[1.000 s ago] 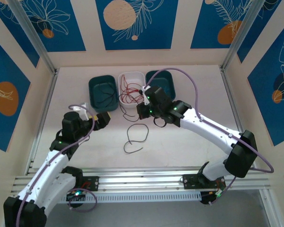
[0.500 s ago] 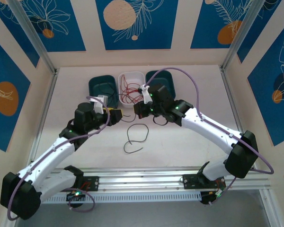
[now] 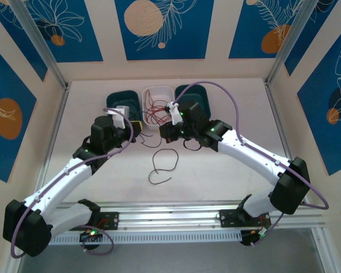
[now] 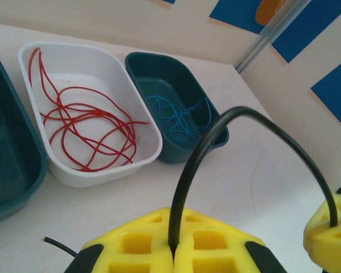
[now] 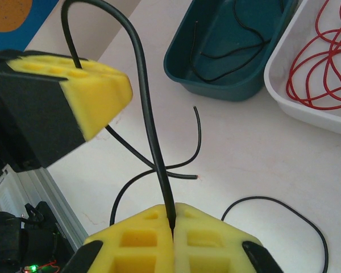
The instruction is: Untangle the cables
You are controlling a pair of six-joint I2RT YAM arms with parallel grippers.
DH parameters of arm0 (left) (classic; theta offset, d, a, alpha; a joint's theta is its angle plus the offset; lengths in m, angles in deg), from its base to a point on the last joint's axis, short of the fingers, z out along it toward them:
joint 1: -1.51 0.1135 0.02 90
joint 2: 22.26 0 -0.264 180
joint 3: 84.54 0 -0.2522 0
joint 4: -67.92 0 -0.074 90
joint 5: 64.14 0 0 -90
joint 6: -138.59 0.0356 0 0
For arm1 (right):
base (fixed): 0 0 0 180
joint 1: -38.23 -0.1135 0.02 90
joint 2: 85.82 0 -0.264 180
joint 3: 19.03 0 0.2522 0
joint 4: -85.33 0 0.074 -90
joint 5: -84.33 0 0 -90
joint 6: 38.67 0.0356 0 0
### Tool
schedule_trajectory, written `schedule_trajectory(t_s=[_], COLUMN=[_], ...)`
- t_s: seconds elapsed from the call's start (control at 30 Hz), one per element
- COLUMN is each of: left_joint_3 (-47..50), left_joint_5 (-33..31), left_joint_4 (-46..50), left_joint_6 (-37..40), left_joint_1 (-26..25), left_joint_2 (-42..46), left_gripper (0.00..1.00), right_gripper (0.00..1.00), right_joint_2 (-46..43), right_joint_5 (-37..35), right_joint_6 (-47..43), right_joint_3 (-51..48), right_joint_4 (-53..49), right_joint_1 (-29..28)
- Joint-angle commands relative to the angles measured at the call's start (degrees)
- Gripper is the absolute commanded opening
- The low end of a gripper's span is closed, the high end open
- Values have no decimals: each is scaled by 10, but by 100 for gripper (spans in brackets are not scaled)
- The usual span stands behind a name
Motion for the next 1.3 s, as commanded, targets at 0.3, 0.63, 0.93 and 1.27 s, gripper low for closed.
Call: schedule_trajectory(t_s=[0.3, 0.63, 0.93, 1.27], left_joint_3=[-168, -271, -295, -298], left_joint_5=[-41, -56, -66, -103], left_joint_4=[120, 149, 150, 177], left_joint_6=[2, 40, 44, 19], left_joint_1=[47, 109, 141, 169], left_joint_2=[-63, -157, -249, -342], left_gripper=[0, 0, 0, 0], right_gripper=[74, 99, 99, 99], right_joint_2=[-49, -98, -122, -121], right_joint_5=[-34, -115, -143, -148], right_joint_6=[19, 44, 56, 60], right_joint_3=[-45, -94, -106, -104], right_joint_4=[7, -25, -44, -58], right_joint_1=[38, 65, 72, 74])
